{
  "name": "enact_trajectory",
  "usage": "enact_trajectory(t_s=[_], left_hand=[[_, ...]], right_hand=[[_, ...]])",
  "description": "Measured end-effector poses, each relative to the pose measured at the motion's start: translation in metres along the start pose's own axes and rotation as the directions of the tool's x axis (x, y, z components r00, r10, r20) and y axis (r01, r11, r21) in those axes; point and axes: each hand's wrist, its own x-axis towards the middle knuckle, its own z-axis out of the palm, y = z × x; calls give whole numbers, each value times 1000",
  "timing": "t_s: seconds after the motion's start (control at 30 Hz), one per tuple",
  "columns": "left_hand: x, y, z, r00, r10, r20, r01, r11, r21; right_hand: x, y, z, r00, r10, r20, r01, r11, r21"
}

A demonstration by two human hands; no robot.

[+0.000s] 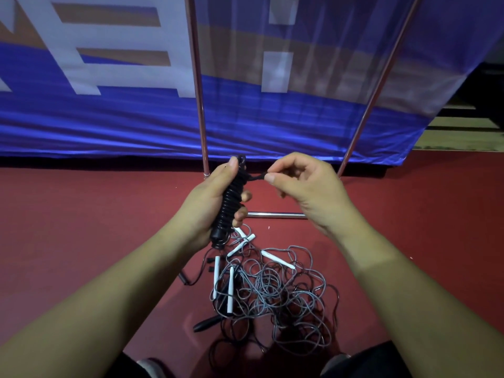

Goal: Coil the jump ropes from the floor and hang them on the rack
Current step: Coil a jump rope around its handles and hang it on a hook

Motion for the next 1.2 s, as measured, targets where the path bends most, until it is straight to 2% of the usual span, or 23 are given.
enact_trajectory(t_s=[0.07,0.17,0.23,0.3,0.33,0.37,0.43,0.5,0.6,0.67,0.77,1.0,1.2], left_hand=[[0,1,-3,1000,-12,20,13,1000,-28],[-2,0,-6,997,-28,70,32,998,-52],[-3,-2,-5,996,-37,77,42,997,-64],[-4,-3,-2,995,-49,83,57,993,-99],[-4,-2,0,994,-58,88,68,990,-120],[-4,-2,2,993,-69,94,81,987,-137],[-5,-3,6,991,-83,105,98,983,-153],[-3,-7,7,991,-65,114,82,985,-150],[-1,-10,5,996,0,85,9,994,-106],[-1,-8,3,997,53,64,-48,997,-68],[-2,-3,2,995,99,30,-99,995,-1],[-7,-3,5,984,176,1,-167,933,319],[-8,-3,11,976,213,-31,-189,915,356]], right_hand=[[-1,-3,0,996,39,83,-54,981,185],[-3,-4,2,995,71,71,-84,976,200],[-2,-3,1,997,69,-28,-68,996,57],[-1,-2,-2,989,-30,-142,-3,975,-221],[0,-1,-4,979,-92,-184,34,955,-296],[1,-2,-4,967,-125,-220,56,953,-296],[1,-3,-2,957,-136,-258,75,970,-232],[-2,-6,2,969,-100,-226,65,985,-158],[-5,-10,3,999,15,-42,-12,997,73],[-6,-11,-2,994,27,105,-52,969,241],[-9,-11,-4,974,1,225,-69,953,295],[-5,-14,1,988,133,81,-150,948,280],[-2,-10,6,989,148,-19,-142,973,180]])
